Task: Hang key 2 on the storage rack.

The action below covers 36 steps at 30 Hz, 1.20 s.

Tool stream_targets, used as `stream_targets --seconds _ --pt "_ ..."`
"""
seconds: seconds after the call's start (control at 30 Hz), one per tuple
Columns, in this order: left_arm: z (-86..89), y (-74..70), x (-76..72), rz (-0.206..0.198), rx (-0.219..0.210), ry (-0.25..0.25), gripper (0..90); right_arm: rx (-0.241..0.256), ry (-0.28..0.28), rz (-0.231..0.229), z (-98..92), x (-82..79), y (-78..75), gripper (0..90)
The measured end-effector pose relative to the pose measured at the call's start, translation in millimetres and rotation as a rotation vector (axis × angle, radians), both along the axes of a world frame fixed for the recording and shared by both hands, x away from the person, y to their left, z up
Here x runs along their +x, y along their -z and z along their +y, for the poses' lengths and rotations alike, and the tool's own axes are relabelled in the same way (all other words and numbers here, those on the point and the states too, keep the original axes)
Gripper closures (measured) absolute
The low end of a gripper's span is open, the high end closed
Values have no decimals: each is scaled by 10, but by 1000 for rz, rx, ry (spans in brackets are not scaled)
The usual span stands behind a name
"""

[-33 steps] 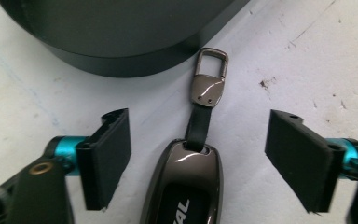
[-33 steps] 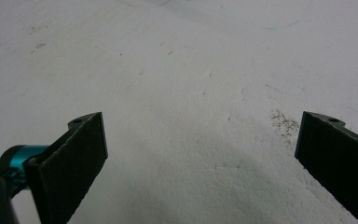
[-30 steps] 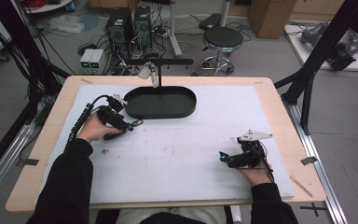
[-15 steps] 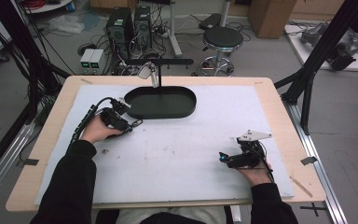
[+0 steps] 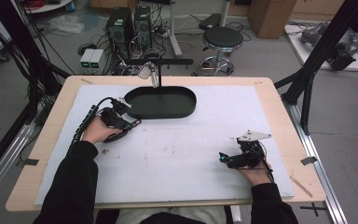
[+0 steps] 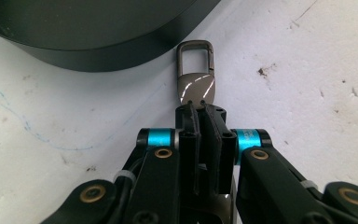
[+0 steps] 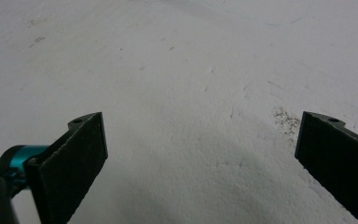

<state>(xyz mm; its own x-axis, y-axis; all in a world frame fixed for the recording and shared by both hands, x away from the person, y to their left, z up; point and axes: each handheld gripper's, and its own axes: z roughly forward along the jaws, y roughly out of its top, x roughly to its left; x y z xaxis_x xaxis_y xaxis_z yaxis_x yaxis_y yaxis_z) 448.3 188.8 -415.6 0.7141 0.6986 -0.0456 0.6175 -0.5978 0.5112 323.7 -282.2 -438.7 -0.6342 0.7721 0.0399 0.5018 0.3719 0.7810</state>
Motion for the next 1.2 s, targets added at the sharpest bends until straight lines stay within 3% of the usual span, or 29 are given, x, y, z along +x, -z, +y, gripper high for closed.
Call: stream_targets --seconds 0.1,0.2,0.43,0.7,0.93,1.2 --pt "12 -25 -12 -6 -1 9 841 2 1 2 -1 1 0 14" --pt "47 -56 -12 13 -27 21 841 0 2 -1 1 -1 -2 14" --pt "150 -218 -57 2 -49 46 842 5 1 -5 3 -7 -7 15" --pt "205 -521 -79 -26 10 60 843 9 2 -10 -10 -19 -19 14" --pt "210 -709 -79 -34 -25 64 843 15 4 -14 -16 -24 -21 14" --pt "113 -903 -61 -90 -15 109 844 4 9 -12 -24 -29 -14 14"
